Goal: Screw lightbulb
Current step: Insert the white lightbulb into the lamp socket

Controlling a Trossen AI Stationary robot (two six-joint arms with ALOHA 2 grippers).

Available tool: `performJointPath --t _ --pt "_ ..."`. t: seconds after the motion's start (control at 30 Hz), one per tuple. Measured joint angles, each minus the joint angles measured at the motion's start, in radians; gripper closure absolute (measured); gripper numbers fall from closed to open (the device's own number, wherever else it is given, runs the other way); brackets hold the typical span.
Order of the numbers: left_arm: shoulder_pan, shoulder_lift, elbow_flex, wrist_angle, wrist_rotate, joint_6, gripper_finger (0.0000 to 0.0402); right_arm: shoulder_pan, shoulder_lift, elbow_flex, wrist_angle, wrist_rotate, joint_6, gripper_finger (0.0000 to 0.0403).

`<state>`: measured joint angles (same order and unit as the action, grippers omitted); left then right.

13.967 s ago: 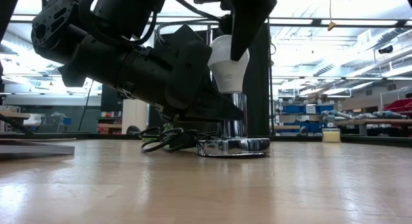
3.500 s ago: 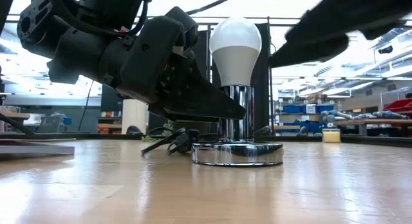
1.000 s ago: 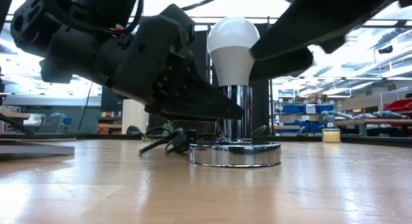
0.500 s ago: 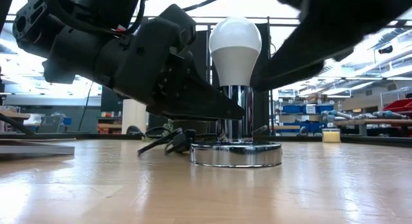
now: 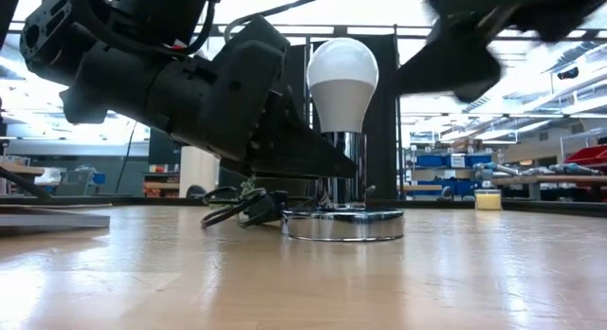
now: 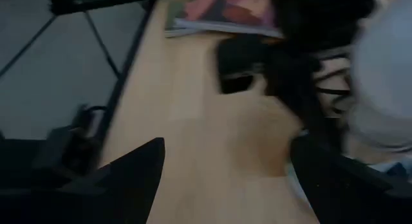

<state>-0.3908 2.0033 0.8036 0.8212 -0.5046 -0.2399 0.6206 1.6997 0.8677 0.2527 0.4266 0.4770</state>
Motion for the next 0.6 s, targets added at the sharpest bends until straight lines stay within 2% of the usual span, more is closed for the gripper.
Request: performJointPath --t 0.13,0.23,0.4,0.6 --pt "0.000 0.000 0.000 -0.002 0.009 0.008 0.0213 0.039 -0.010 0.000 -0.068 0.156 -0.001 0.0059" --pt "-0.001 -0.001 0.000 0.000 0.055 0.033 0.0213 -0.008 -0.011 0.000 -0.117 0.188 0.000 0.0059" --pt "-0.006 -0.002 0.001 0.002 0.136 0.056 0.0213 -0.108 -0.007 0.000 -0.099 0.060 -0.063 0.0059" --pt "-0.006 -0.002 0.001 0.000 0.126 0.053 0.0213 -0.144 0.000 0.001 -0.003 -0.042 -0.136 0.0059"
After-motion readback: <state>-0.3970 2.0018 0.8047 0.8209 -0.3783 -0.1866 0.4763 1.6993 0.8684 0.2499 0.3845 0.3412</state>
